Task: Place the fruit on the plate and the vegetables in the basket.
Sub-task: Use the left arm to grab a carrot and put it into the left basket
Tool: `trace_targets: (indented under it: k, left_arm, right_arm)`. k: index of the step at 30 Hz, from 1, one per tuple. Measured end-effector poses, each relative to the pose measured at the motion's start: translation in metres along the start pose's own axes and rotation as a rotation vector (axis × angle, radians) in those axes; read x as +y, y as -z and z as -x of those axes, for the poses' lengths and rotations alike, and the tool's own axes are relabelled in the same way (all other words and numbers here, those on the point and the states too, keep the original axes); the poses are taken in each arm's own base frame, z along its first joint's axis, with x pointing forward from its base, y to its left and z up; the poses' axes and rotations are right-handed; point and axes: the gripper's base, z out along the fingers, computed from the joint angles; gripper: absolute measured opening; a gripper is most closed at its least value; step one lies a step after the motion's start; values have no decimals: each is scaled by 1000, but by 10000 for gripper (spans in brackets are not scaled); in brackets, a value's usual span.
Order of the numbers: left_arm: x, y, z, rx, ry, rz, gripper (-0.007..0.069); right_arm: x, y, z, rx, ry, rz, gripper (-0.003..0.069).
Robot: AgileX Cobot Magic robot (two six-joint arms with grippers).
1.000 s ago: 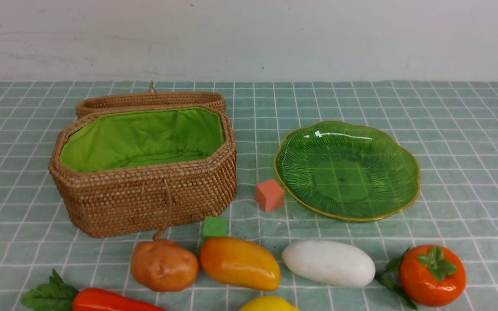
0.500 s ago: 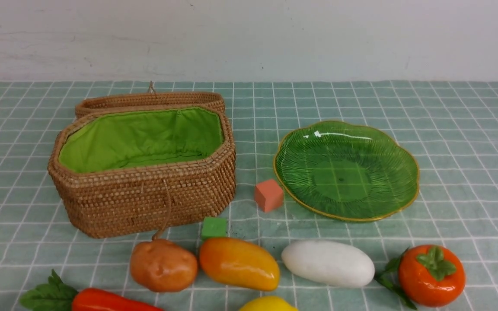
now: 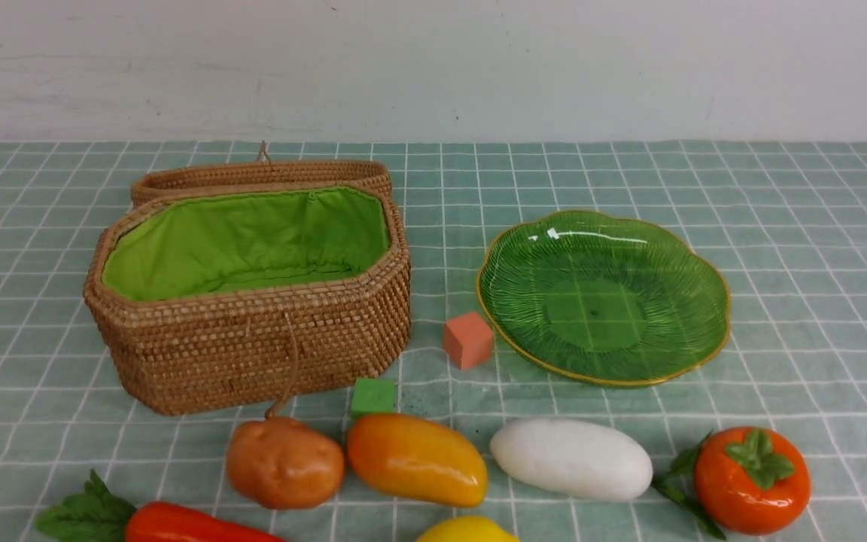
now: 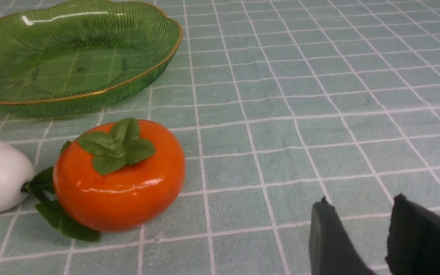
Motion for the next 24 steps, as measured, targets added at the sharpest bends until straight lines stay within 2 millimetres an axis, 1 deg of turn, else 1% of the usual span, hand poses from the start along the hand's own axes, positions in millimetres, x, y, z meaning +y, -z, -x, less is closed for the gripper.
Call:
trace_targets:
  k: [1, 2, 3, 4, 6, 7, 8, 9, 10, 11, 13, 16, 17, 18, 19, 21, 22, 24]
  left_arm:
    - [-11, -3, 16, 23, -24, -4, 238]
    - [-24, -9, 37, 74, -53, -2, 238]
    - [-29, -15, 44, 112, -70, 8, 238]
    - [-37, -20, 56, 148, -88, 12, 238]
    - [-43, -34, 62, 312, -128, 57, 238]
    - [-43, -41, 62, 390, -145, 82, 238]
    - [-41, -49, 58, 492, -158, 117, 238]
    - [-37, -61, 50, 618, -170, 164, 238]
    - [-33, -67, 43, 697, -178, 196, 238]
    - [-31, -70, 40, 722, -178, 206, 238]
    - [-21, -90, 23, 858, -177, 263, 238]
    - [-10, -109, 2, 999, -162, 310, 238]
    - [-9, -111, 0, 1018, -162, 315, 238]
    - [-4, -118, -11, 1094, -169, 327, 238]
    - [-4, -118, -11, 1098, -172, 325, 238]
    - [3, -125, -26, 1216, -207, 313, 238]
    - [3, -125, -26, 1219, -212, 308, 238]
    - [7, -131, -36, 1295, -298, 232, 238]
  right_arm:
    - [0, 0, 0, 0, 0, 0, 242]
    - [0, 0, 0, 0, 0, 0, 242]
    - [0, 0, 0, 0, 0, 0, 242]
    - [0, 0, 0, 0, 0, 0, 242]
    - [0, 0, 0, 0, 0, 0, 242]
    - [0, 0, 0, 0, 0, 0, 242]
    - [0, 0, 0, 0, 0, 0, 242]
    - [0, 0, 0, 0, 0, 0, 242]
    - [0, 0, 0, 0, 0, 0, 242]
    - [0, 0, 0, 0, 0, 0, 242]
    - [0, 0, 0, 0, 0, 0, 242]
    - [0, 0, 0, 0, 0, 0, 242]
    - [0, 0, 0, 0, 0, 0, 242]
    - [0, 0, 0, 0, 0, 0, 242]
    - [0, 0, 0, 0, 0, 0, 242]
    - [0, 0, 0, 0, 0, 0, 242]
    - [0, 0, 0, 0, 0, 0, 242]
    - [0, 0, 0, 0, 0, 0, 242]
